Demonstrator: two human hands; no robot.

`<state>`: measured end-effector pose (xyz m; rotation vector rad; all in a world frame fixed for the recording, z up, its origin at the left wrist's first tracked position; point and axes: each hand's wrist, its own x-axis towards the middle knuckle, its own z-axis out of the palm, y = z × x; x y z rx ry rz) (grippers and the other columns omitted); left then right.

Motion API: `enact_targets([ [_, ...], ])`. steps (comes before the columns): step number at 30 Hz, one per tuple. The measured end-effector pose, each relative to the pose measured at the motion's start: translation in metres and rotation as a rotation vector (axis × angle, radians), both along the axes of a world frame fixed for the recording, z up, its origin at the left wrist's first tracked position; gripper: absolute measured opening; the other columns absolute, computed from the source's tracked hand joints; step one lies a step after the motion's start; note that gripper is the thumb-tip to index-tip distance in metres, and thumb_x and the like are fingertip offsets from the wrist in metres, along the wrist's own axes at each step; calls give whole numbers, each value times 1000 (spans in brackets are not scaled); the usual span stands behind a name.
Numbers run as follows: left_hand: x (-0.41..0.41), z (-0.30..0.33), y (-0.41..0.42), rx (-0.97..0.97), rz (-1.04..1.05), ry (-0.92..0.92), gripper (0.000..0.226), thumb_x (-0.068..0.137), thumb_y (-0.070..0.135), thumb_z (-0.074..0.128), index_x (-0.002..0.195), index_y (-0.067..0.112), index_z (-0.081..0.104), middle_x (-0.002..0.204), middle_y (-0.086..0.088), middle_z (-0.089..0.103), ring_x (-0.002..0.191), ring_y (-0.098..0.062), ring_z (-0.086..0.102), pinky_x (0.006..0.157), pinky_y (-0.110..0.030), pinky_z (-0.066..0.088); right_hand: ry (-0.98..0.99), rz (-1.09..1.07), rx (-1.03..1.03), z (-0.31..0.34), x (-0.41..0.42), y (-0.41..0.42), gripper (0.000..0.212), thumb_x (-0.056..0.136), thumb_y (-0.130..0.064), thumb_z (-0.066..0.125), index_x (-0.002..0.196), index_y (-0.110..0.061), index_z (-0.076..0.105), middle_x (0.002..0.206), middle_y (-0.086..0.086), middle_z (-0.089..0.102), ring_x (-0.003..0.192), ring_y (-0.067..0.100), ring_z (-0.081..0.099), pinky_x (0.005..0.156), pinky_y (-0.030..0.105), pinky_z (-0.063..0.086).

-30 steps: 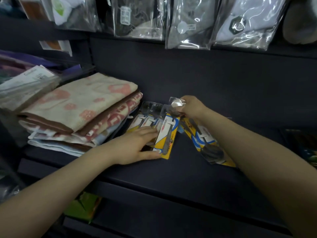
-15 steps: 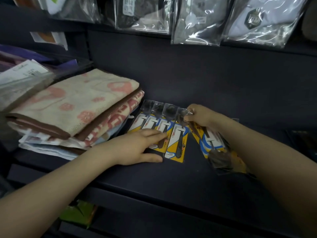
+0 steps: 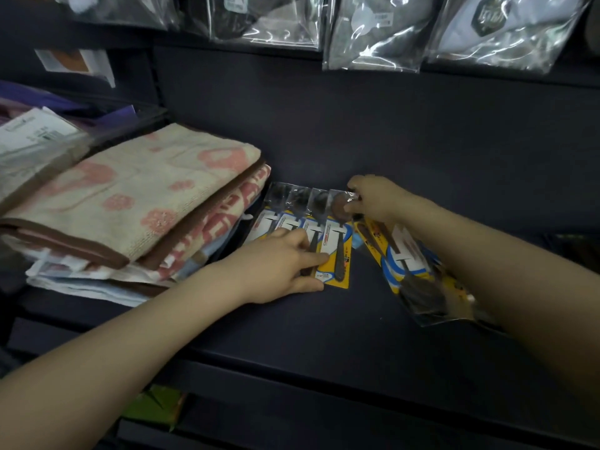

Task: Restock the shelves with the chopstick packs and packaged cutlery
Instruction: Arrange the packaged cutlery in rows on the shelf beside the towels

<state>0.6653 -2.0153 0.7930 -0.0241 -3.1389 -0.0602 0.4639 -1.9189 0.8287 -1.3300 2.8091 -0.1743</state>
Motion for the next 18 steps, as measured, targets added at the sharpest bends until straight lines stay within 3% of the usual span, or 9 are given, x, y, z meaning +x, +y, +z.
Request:
enact_targets([
  [3,-1,1,-1,-4,-3,-12,54,87,55,41,137,36,35,129,-2,38,119,-23,37,101,-38,37,59,107,-10,17,10,20,53,92,-22,56,140,-12,38,141,13,43,127,29,45,103,35,39],
  [6,-1,1,0,-8,-2,-11,52,88,53,41,137,36,36,129,-2,39,119,-23,37,101,-38,36,-30,205,-3,22,23,43,40,92,-22,55,132,-18,51,133,3,53,118,19,51,90,23,38],
  [8,-1,1,0,-15,1,-4,52,88,53,41,136,36,37,129,-2,39,119,-23,37,101,-39,36,-126,244,96,15,32,57,43,93,-32,52,135,-23,47,138,-3,48,120,13,48,92,21,35],
  [11,-3,1,1,-25,9,8,50,88,52,41,135,35,40,126,-4,41,117,-25,39,101,-37,36,-135,263,284,-7,35,74,63,93,-46,44,148,-29,19,158,-8,17,145,14,17,117,27,15],
  [13,-4,0,3,-45,16,13,50,89,52,40,136,35,38,126,-4,42,117,-26,39,102,-34,35,-42,233,338,-21,34,83,66,95,-51,35,150,-32,5,160,-8,-3,148,15,-2,121,35,2],
  [18,-3,1,4,-58,31,12,50,90,52,38,137,36,36,128,-4,41,119,-26,38,103,-33,32,20,121,346,-27,36,83,62,97,-52,25,150,-31,2,160,-10,-5,148,17,-4,121,39,2],
])
